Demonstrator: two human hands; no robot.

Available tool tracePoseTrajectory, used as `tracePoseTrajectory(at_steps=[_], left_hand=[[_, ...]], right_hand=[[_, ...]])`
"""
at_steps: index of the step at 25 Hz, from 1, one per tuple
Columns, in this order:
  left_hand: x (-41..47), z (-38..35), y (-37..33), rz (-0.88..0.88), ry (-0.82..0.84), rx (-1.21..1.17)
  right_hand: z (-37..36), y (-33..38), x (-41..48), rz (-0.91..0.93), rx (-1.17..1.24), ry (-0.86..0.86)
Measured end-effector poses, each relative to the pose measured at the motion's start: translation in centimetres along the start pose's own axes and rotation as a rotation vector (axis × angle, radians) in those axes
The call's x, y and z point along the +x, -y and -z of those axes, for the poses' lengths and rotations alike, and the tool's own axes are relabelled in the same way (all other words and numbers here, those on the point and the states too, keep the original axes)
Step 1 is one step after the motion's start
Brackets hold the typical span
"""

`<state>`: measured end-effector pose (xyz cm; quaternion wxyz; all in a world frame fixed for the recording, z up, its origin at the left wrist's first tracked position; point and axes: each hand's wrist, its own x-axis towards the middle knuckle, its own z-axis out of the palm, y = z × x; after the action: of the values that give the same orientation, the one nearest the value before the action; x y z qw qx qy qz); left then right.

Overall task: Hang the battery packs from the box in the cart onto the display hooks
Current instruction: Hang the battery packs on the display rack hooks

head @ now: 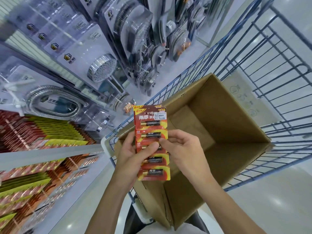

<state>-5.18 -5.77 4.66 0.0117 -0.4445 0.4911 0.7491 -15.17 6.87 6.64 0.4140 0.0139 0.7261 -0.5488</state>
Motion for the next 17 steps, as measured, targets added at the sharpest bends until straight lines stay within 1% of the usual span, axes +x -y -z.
tracePoseTrajectory(at_steps=[2, 3, 6, 8, 10, 14, 17], left_hand=[[-0.1, 0.2, 0.0, -0.002, -0.021, 0.027], [-0.1, 0.3, -0.1, 0.001, -0.031, 0.048], [-0.2, 1.3, -0.3, 0.005, -0.055, 0.111], [-0.3, 2.2, -0.6, -0.002, -0.098, 0.133], [-0.5, 3.3, -1.2, -0.001, -0.145, 0.136], [-0.9, 5.2, -1.8, 0.039, -0.215, 0.144], [-0.1, 6.2, -1.2, 0.05, -0.277, 0.151]], right_hand=[[-0.3, -0.3, -0.1, 0.048, -0.136, -0.106], [-0.2, -0.5, -0.1, 0.061, -0.169, -0.122], [0.8, -1.0, 0.8, 0.029, -0.113, -0.066], [2.1, -2.0, 2.9, -0.084, 0.001, -0.052], [3.0, -4.0, 6.0, -0.224, 0.058, -0.086], [0.9, -9.7, 13.0, -0.486, -0.05, -0.138], [-1.9, -12.4, 14.8, -0.622, 0.017, -0.114]])
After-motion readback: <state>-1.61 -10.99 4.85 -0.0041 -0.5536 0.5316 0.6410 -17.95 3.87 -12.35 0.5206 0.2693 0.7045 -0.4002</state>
